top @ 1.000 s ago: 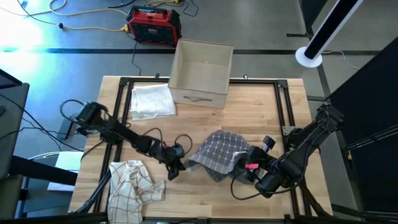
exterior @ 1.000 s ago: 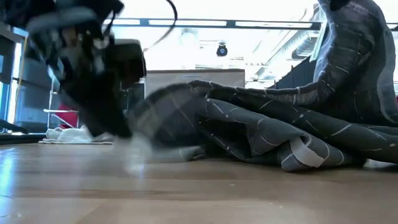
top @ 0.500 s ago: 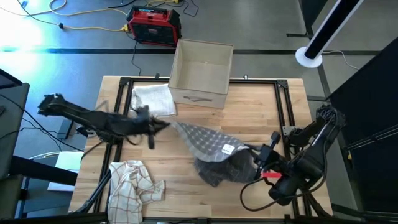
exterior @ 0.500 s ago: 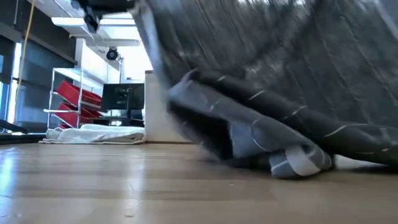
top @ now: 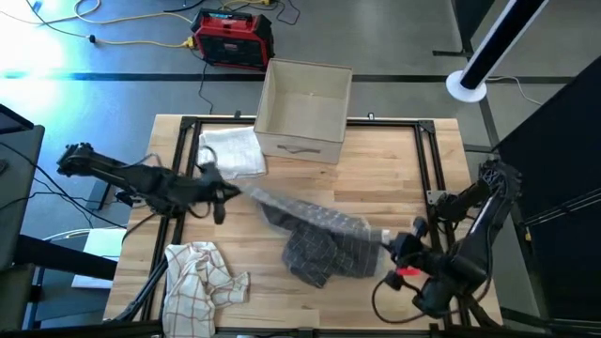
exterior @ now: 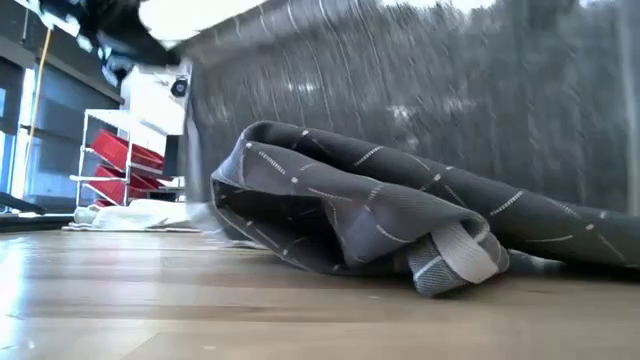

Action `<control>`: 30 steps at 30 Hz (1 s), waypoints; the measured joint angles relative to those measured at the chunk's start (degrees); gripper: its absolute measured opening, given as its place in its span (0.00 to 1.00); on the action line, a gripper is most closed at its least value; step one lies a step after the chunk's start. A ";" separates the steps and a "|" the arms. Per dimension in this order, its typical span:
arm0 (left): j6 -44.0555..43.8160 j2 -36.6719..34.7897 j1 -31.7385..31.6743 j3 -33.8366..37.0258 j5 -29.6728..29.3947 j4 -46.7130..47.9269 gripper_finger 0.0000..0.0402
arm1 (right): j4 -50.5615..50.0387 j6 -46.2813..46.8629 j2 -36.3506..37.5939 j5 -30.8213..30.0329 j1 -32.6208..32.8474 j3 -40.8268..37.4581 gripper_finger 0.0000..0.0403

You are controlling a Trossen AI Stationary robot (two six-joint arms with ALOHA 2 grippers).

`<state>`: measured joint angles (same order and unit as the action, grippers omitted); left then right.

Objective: Fold towel
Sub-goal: Fold the gray towel

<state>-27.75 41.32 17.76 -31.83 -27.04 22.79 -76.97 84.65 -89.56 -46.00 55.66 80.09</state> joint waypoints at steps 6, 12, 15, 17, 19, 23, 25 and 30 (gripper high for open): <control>-5.37 9.77 0.02 6.24 12.45 -6.38 0.00 | 30.01 -1.12 -0.12 3.53 1.07 -18.16 0.00; -5.95 17.60 -0.02 7.80 13.64 -14.24 0.00 | 46.38 -2.04 -0.22 9.52 -3.87 -28.28 0.07; -4.63 19.49 -0.02 7.80 13.48 -17.79 0.00 | 47.68 -5.17 -0.22 13.06 -6.41 -28.94 0.18; -3.98 20.16 -0.02 7.80 13.50 -19.41 0.00 | 49.58 -9.05 -0.22 13.35 -7.60 -28.96 0.26; -3.59 20.53 -0.02 7.80 13.49 -19.85 0.00 | 52.90 -13.73 -0.22 13.53 -8.55 -28.96 0.32; -3.24 20.65 -0.02 7.80 13.24 -19.76 0.00 | 56.69 -20.08 -0.20 15.00 -10.10 -28.96 0.40; -2.86 20.65 -0.02 7.80 13.14 -19.71 0.00 | 57.30 -22.03 -0.20 15.74 -10.75 -28.96 0.41; -2.42 20.65 -0.02 7.80 13.00 -19.70 0.00 | 58.93 -29.17 -0.20 19.20 -12.67 -28.96 0.41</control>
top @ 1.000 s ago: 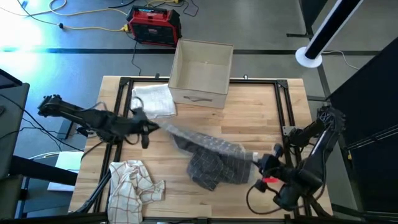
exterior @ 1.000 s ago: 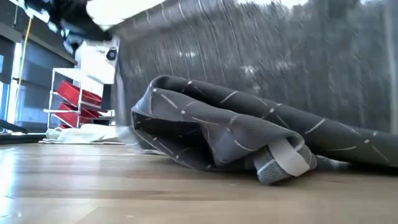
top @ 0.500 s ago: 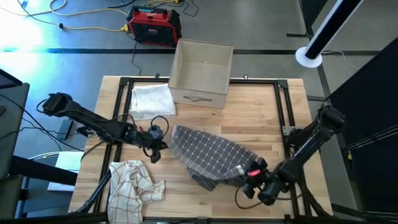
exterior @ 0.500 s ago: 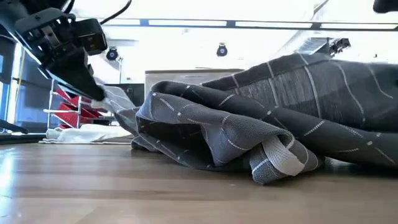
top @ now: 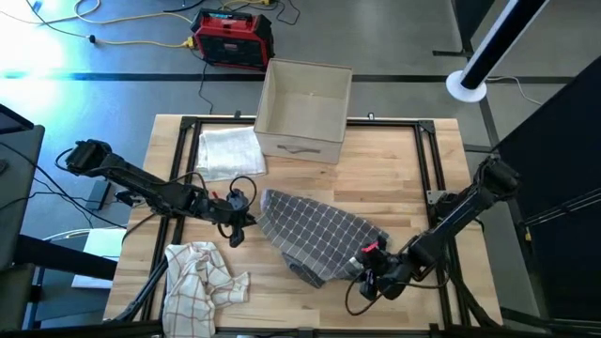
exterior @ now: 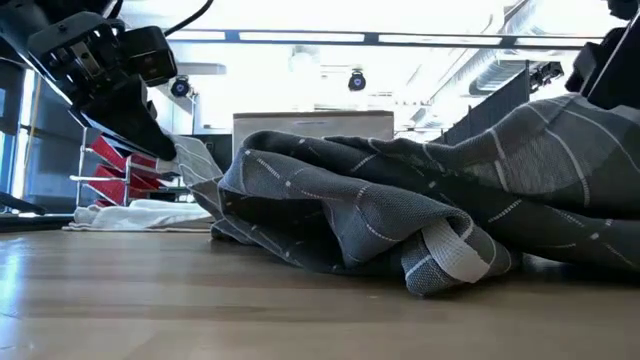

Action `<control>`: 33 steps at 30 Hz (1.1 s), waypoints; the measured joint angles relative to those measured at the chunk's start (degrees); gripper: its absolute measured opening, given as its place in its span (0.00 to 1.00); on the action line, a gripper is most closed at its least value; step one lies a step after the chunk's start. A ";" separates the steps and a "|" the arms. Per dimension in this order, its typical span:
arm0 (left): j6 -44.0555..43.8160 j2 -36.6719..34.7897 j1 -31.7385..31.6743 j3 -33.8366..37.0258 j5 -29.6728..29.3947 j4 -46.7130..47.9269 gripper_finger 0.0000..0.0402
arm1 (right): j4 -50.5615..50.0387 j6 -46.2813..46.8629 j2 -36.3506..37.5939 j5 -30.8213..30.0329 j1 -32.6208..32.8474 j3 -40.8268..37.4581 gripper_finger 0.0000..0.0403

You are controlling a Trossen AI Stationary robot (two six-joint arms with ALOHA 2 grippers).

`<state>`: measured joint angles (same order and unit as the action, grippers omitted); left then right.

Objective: Fold towel
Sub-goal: Fold the gray towel

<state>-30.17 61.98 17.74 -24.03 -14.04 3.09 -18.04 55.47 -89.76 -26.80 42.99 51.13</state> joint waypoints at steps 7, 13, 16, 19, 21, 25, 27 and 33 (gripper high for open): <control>0.11 0.00 0.00 0.00 0.00 0.02 0.00 | 1.26 -2.30 0.04 10.12 -3.57 0.00 0.41; 0.42 0.00 0.00 0.00 -0.02 0.18 0.00 | 3.23 -4.59 0.04 15.07 -4.51 0.00 0.35; 0.70 0.00 0.00 0.00 -0.05 0.33 0.00 | 3.25 -4.99 0.04 15.29 -4.49 0.00 0.28; 1.31 0.00 0.00 0.00 -0.07 0.33 0.00 | 3.27 -5.00 -0.06 15.32 -4.49 0.00 0.20; 1.31 0.00 0.00 0.00 -0.07 0.33 0.00 | 3.36 -4.68 -0.65 16.86 -4.49 0.00 0.16; 1.36 0.00 0.00 -0.02 -0.07 0.55 0.00 | 3.28 -0.32 -2.76 18.76 -4.47 0.00 0.12; 1.38 0.00 0.00 -0.02 -0.07 0.57 0.00 | 3.34 1.36 -3.87 19.58 -4.49 0.00 0.13; 1.44 0.00 0.01 -0.02 -0.07 0.55 0.00 | 3.36 6.26 -4.63 21.96 -4.47 0.00 0.26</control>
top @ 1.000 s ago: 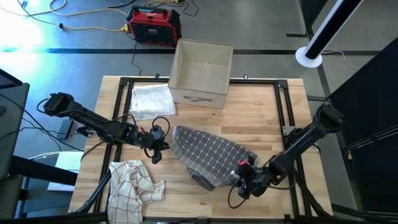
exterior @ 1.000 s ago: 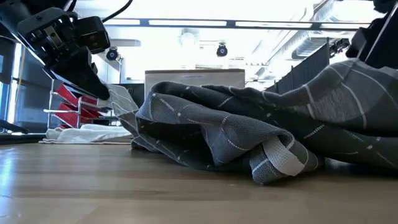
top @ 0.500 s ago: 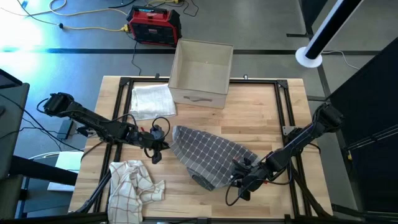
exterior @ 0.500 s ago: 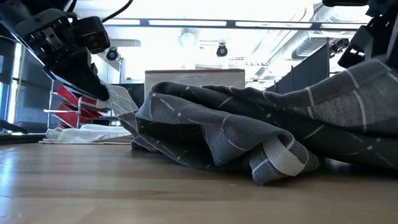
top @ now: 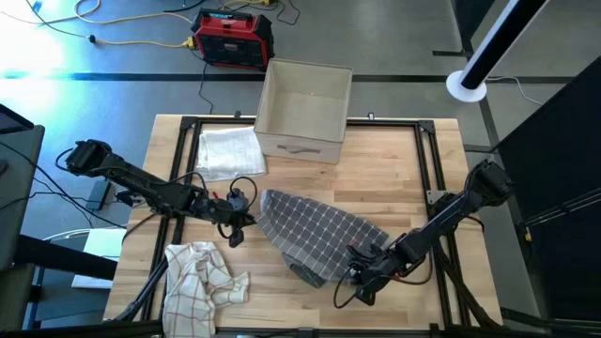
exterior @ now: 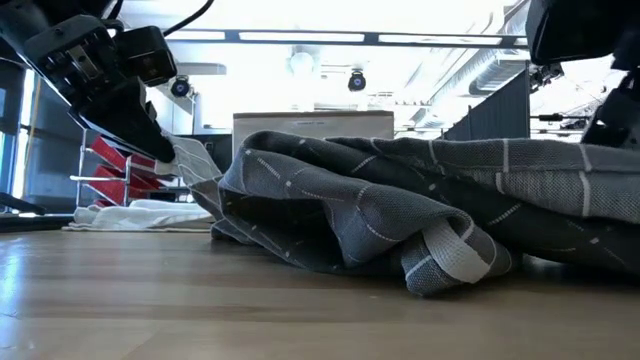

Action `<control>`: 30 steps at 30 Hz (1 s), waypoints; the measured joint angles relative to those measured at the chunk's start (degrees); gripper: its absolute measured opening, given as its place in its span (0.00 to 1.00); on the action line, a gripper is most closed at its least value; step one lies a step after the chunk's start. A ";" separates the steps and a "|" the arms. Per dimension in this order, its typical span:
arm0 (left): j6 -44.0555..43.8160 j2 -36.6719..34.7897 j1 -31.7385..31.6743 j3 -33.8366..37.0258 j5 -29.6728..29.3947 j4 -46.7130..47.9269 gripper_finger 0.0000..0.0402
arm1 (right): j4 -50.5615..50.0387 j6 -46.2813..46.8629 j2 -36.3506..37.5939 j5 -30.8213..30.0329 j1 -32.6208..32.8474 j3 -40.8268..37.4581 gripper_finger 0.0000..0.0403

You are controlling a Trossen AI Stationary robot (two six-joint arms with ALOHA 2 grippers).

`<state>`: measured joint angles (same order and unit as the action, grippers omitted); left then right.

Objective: Fold towel
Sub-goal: Fold the gray towel

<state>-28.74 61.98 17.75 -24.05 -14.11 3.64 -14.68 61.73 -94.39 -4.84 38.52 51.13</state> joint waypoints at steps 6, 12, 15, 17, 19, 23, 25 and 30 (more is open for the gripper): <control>-0.15 0.00 0.01 0.00 0.00 -0.03 0.00 | 1.89 -0.06 0.00 1.88 0.41 0.00 0.41; -0.15 0.00 0.01 0.00 0.00 -0.04 0.00 | 5.19 -1.33 -1.94 1.84 2.02 0.00 0.44; -0.15 0.00 0.00 -0.02 0.00 -0.05 0.00 | 8.31 -3.52 -4.96 2.41 2.54 0.64 0.43; -0.15 0.00 0.01 -0.02 0.00 -0.06 0.00 | 8.20 -4.88 -6.76 2.69 2.75 2.46 0.43; -0.17 0.00 0.01 -0.02 0.00 -0.07 0.00 | 6.01 -6.15 -8.10 2.31 3.12 5.09 0.41; -0.74 0.00 0.01 -0.02 0.00 -0.07 0.00 | -4.80 -6.31 -9.08 0.00 4.42 12.72 0.38; -1.00 0.00 -0.01 -0.02 0.00 -0.11 0.00 | -11.40 -5.94 -9.58 -2.48 5.74 17.33 0.36; -1.22 0.00 0.01 -0.02 0.45 -0.08 0.00 | -24.85 -4.08 -14.24 -9.65 9.39 28.40 0.35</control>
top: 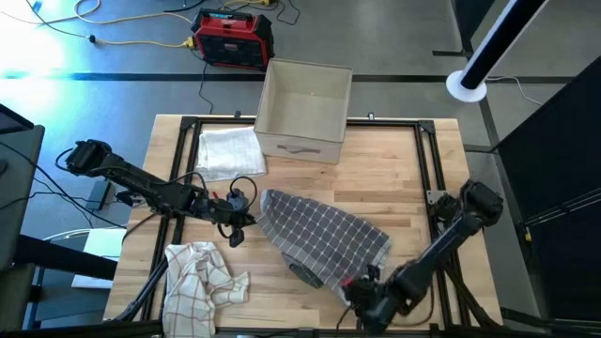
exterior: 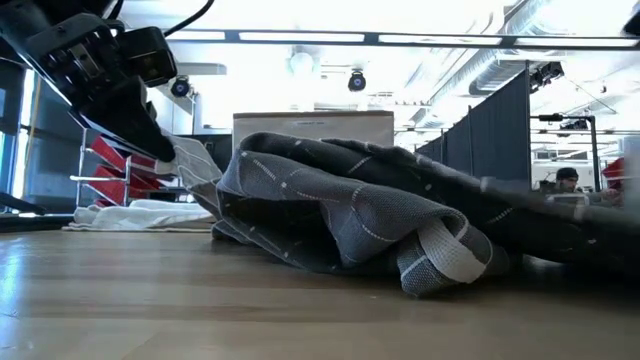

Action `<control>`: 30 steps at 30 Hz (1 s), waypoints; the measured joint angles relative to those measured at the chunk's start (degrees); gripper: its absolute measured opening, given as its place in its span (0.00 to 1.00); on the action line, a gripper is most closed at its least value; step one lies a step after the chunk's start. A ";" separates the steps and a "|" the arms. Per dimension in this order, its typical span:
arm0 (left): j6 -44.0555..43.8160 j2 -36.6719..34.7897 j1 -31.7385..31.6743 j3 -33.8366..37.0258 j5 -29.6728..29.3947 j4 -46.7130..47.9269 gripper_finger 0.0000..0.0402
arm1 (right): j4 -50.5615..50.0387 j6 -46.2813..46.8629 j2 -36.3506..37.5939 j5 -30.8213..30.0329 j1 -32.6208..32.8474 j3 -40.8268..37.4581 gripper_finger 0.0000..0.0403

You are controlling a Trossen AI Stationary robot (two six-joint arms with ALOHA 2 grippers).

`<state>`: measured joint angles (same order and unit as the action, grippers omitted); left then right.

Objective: Fold towel
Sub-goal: Fold the gray towel

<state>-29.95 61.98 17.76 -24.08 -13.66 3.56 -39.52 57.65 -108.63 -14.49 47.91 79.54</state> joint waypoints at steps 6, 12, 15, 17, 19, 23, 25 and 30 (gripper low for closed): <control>0.02 0.00 0.00 0.00 0.56 0.04 0.00 | -15.09 -0.77 -11.13 -1.12 1.74 11.94 0.35; 0.03 0.00 0.00 0.00 0.70 0.09 0.00 | -19.48 3.10 -17.20 2.53 1.32 16.18 0.43; 0.00 0.00 0.00 0.00 1.34 0.26 0.00 | -17.58 4.04 -17.05 5.30 0.67 16.28 0.50; 0.00 0.00 -0.02 0.00 1.43 0.47 0.00 | -15.51 4.04 -16.63 4.56 0.49 16.29 0.54; 0.00 0.00 0.00 0.00 1.54 0.55 0.00 | -13.35 4.06 -16.45 2.76 0.49 16.38 0.57; 0.04 0.00 0.00 0.00 1.57 1.21 0.00 | -14.48 5.53 -17.13 -0.19 0.43 16.38 0.64; 0.04 0.00 0.00 0.00 1.57 1.33 0.00 | -16.31 6.94 -17.46 -2.50 0.35 16.37 0.67; 0.62 0.00 -0.01 0.00 2.89 1.35 0.00 | -17.69 9.19 -17.45 -5.99 0.04 16.16 0.70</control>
<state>-29.34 61.98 17.75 -24.08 -10.77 4.91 -57.21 66.85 -126.08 -20.48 47.95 95.70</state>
